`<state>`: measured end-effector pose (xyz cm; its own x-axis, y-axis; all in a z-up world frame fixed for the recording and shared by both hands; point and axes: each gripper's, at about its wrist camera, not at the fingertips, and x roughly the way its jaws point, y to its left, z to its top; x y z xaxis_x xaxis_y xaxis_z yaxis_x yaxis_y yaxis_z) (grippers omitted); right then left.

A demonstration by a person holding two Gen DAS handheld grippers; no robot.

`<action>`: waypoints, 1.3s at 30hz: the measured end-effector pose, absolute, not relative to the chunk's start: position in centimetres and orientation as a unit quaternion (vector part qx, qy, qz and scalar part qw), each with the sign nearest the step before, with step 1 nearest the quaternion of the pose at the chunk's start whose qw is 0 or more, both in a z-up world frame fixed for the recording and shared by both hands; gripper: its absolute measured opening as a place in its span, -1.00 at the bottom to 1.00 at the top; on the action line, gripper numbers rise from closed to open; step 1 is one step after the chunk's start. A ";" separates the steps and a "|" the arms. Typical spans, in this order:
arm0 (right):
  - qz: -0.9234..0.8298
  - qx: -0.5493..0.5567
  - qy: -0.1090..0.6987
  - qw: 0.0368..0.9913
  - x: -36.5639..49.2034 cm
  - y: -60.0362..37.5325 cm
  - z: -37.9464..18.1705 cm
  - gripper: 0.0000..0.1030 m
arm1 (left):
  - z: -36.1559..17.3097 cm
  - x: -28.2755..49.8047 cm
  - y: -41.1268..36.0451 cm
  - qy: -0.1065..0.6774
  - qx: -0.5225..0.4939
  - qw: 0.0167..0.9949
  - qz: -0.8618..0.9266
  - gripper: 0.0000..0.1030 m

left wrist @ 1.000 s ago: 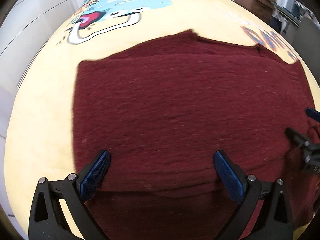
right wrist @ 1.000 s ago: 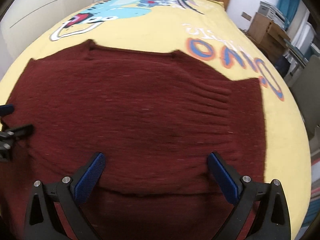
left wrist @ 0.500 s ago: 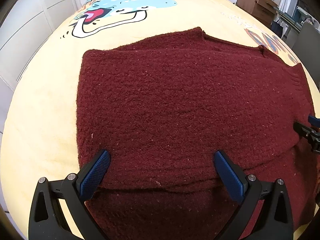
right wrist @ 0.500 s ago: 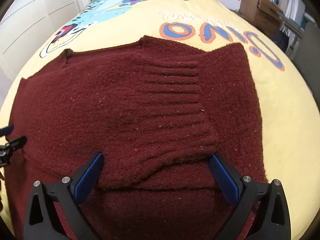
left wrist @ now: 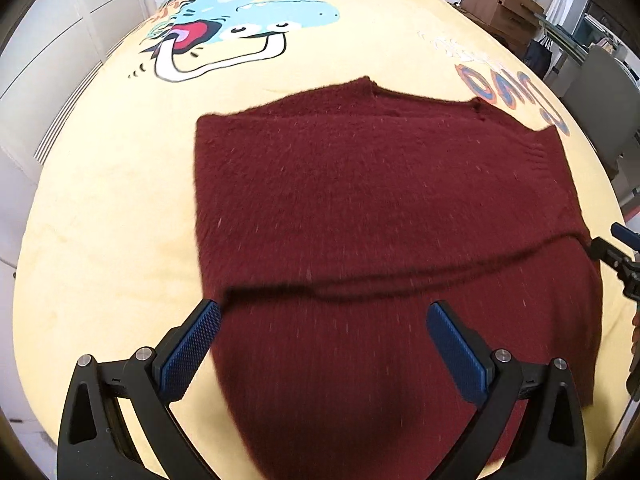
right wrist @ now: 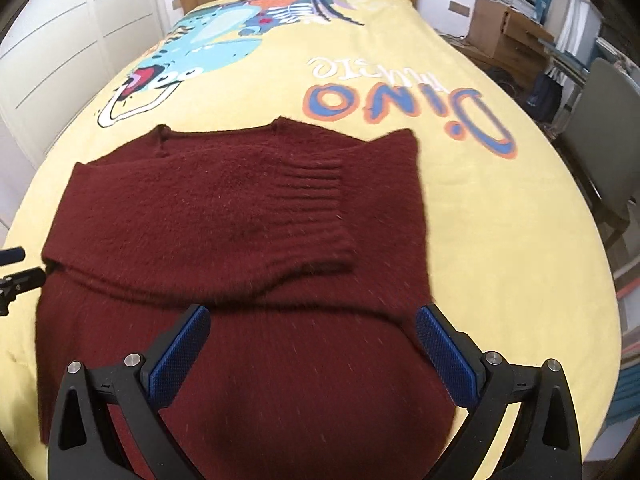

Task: Fold small clothes
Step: 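Move both open tools to the ribbed hem of the sweater, then grasp the ribbed hem with both tools and lift it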

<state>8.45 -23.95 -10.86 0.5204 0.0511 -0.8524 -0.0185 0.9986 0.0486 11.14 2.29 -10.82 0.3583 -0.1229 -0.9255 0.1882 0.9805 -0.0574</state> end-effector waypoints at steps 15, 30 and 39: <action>-0.017 0.054 0.551 0.832 -1.4 -27.4 -14.7 0.99 | -14.5 3.0 4.8 0.629 0.011 0.773 -0.088 0.98; -0.002 0.107 0.617 0.780 -4.9 -28.9 -19.4 0.99 | -19.6 -0.6 3.3 0.682 -0.010 0.724 -0.104 0.97; 0.018 0.117 0.629 0.768 -5.3 -28.8 -20.1 0.99 | -20.1 -0.9 1.5 0.679 -0.002 0.722 -0.132 -0.13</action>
<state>-5.33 -28.84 -20.13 0.2074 0.1757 -0.9624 0.1200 0.9717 0.2033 -0.91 1.45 -20.09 0.0440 -0.1933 -0.9802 0.1879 0.9652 -0.1819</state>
